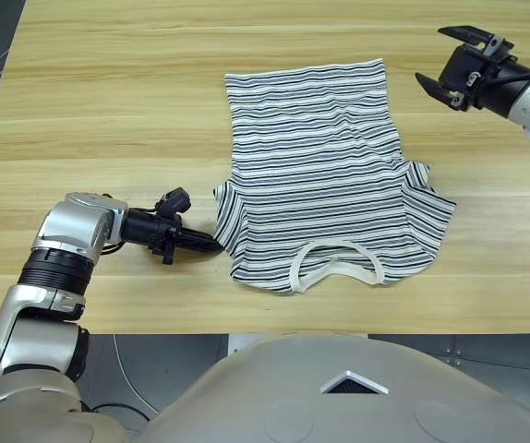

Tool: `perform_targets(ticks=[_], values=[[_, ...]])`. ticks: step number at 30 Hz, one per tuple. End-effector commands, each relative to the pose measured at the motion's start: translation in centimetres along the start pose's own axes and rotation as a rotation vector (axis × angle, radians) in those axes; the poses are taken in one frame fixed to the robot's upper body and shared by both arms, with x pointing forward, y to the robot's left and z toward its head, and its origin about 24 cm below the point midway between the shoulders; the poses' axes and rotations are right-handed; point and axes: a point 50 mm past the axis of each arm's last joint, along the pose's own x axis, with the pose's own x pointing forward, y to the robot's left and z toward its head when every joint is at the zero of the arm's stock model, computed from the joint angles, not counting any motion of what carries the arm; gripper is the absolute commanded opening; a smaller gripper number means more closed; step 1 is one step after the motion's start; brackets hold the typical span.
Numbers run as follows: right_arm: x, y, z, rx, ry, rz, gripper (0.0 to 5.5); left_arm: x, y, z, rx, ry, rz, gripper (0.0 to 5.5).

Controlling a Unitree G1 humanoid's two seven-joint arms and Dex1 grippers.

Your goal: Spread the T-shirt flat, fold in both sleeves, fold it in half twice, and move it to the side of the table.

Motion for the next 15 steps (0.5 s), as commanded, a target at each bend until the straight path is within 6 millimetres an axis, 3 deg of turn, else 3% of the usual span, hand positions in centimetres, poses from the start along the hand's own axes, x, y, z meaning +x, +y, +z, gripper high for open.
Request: perform_targets(ticks=[1, 3, 15], values=[[-0.08, 0.1, -0.08, -0.004, 0.015, 0.014, 2.97, 0.5, 0.34, -2.53, -0.056, 0.102, 0.061, 0.13], [-0.09, 0.11, -0.09, -0.005, 0.016, 0.016, 2.97, 0.47, 0.26, -2.73, -0.047, 0.115, 0.055, 0.13], [-0.12, 0.28, -0.1, -0.009, 0.016, 0.028, 2.97, 0.66, 0.13, -2.43, -0.03, 0.113, 0.037, 1.53]])
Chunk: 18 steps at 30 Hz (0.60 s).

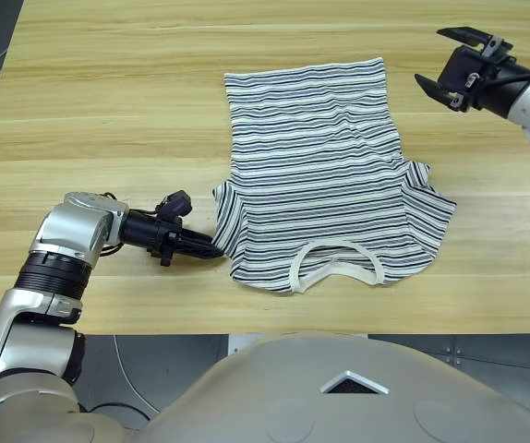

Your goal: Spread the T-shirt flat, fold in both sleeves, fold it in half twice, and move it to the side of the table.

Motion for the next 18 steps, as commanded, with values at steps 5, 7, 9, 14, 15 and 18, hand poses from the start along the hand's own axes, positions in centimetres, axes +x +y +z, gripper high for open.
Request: perform_targets(ticks=[5, 7, 9, 14, 15, 18], values=[[-0.1, 0.3, -0.1, -0.006, 0.015, 0.024, 2.97, 0.5, 1.1, -2.0, -0.129, 0.051, 0.085, 1.63], [-0.1, 0.3, -0.1, -0.009, 0.016, 0.026, 2.97, 0.4, 1.2, -1.7, -0.137, 0.038, 0.082, 1.63], [-0.1, 0.3, -0.1, -0.01, 0.016, 0.026, 2.97, 0.3, 1.1, -1.5, -0.152, 0.019, 0.064, 1.63], [-0.1, 0.3, -0.1, -0.012, 0.017, 0.029, 2.97, -0.2, 1.4, -1.0, -0.168, -0.014, 0.068, 1.63], [-0.1, 0.4, -0.2, -0.012, 0.018, 0.03, 2.97, -0.1, 1.6, -1.0, -0.166, -0.012, 0.074, 1.63], [-0.1, 0.4, -0.1, -0.014, 0.018, 0.033, 2.97, 0.1, 1.7, -1.0, -0.17, -0.013, 0.073, 1.63]])
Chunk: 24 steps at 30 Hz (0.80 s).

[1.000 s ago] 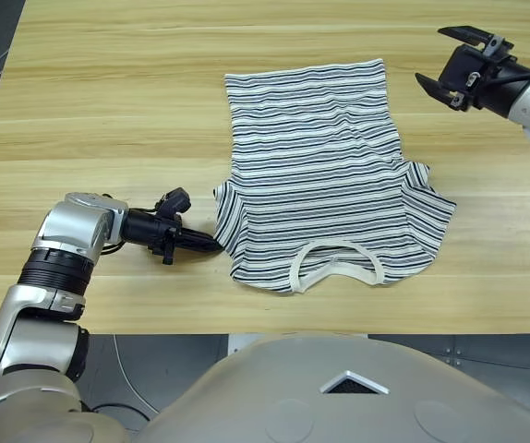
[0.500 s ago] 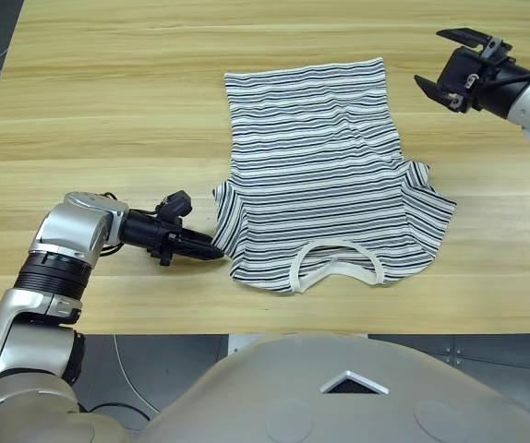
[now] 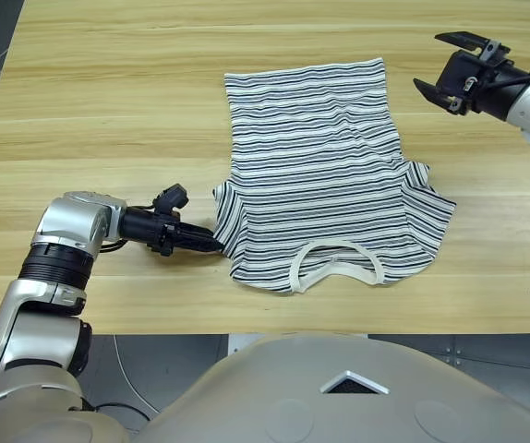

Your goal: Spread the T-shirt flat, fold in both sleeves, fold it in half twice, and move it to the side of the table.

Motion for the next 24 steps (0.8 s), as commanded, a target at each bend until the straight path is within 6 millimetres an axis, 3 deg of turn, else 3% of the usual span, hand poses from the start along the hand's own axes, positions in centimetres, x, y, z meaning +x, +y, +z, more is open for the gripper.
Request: perform_targets(ticks=[1, 8, 16, 24], values=[[-0.09, 0.15, -0.07, -0.011, 0.014, 0.016, 2.97, 0.5, 0.99, -1.46, -0.058, 0.061, 0.087, 1.63], [-0.08, 0.3, -0.12, -0.01, 0.015, 0.02, 2.97, 1.13, 1.1, -1.74, -0.067, 0.076, 0.074, 1.63], [-0.07, 0.32, -0.06, -0.012, 0.013, 0.021, 2.97, 1.15, 1.06, -1.92, -0.057, 0.099, 0.075, 0.11], [0.15, 0.48, 0.0, -0.01, 0.008, 0.025, 2.97, 1.03, 1.01, -1.4, -0.044, 0.078, 0.076, 0.11]])
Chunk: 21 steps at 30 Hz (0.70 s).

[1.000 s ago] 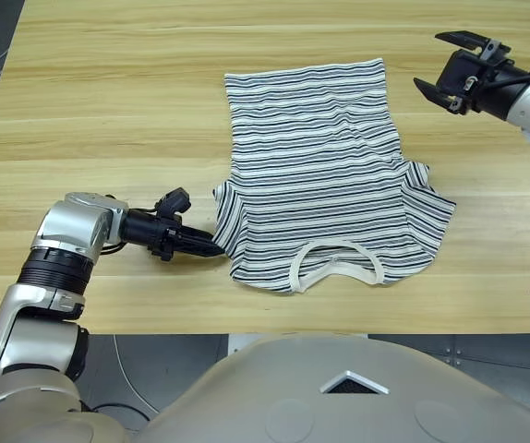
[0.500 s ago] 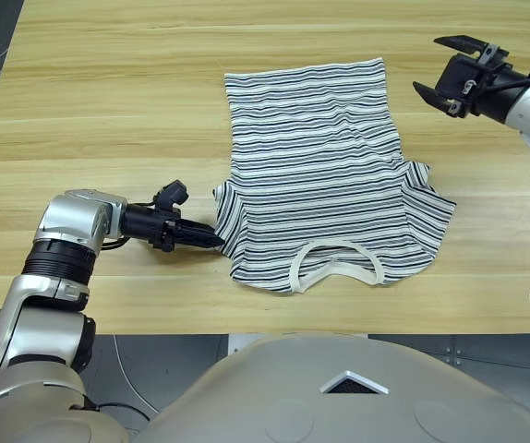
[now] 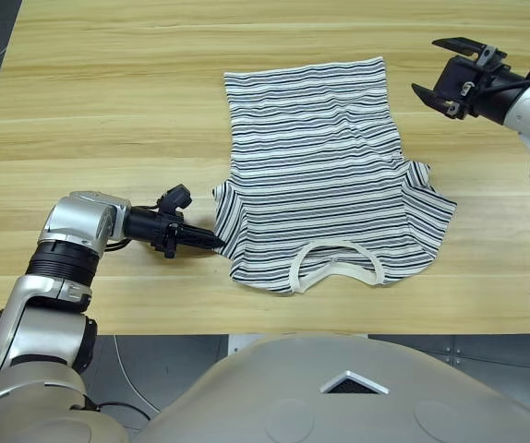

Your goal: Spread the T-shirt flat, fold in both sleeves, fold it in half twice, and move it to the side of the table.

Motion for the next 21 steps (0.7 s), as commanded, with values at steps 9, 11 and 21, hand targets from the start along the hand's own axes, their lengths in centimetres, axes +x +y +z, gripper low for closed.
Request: perform_targets(ticks=[9, 11, 21], values=[[3.0, 2.3, 1.7, 0.075, -0.072, 0.071, 2.97, -3.2, -1.0, 0.3, 0.08, -0.023, -0.02, 0.11], [3.2, 2.4, 1.8, 0.074, -0.077, 0.074, 2.97, -3.8, -0.9, 0.3, 0.078, -0.036, -0.008, 0.11], [3.0, 2.3, 1.8, 0.059, -0.073, 0.077, 2.97, -4.7, -0.6, 1.9, 0.167, -0.036, 0.032, 0.11]])
